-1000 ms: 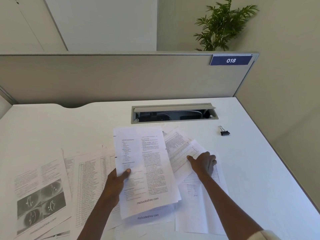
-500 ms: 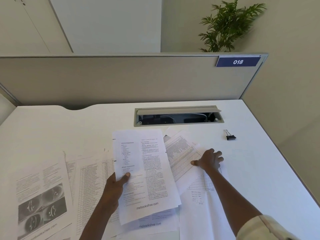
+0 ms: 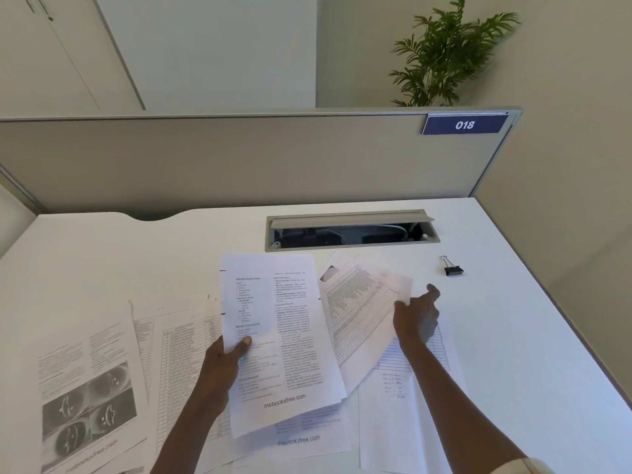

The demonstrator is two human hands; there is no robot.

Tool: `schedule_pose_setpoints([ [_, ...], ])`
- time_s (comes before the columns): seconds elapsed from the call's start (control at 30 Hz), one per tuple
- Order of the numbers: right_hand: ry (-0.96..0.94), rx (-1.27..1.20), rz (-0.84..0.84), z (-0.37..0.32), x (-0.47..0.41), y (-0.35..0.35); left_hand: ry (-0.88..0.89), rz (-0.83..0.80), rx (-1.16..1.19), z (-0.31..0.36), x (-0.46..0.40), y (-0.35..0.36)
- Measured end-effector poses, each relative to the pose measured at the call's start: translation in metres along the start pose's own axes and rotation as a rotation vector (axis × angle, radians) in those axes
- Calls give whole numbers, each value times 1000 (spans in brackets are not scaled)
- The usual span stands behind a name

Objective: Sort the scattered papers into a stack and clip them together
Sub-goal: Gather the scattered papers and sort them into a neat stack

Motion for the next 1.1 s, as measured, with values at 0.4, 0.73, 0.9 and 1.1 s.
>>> schedule_pose_setpoints([
  [0.4, -630, -267, 171, -123, 51, -95, 236, 191, -110, 74, -28, -46],
  [0.73, -832, -400, 106, -204, 92, -145, 268, 98, -43, 106, -23, -23],
  [0.9, -675, -328, -123, -204, 76, -107, 130, -89, 100, 91, -13, 9],
  [1.1, -496, -267, -260, -166, 58, -48, 45, -365, 171, 73, 26, 48],
])
Point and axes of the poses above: each hand's wrist, its own x-axis away from the middle knuckle, its own y-axis out of the palm, z = x × y, the point moved 6 cm from there along -x, towards the middle knuckle, and after that the axes turned 3 degrees about y, right-handed, at the moved point
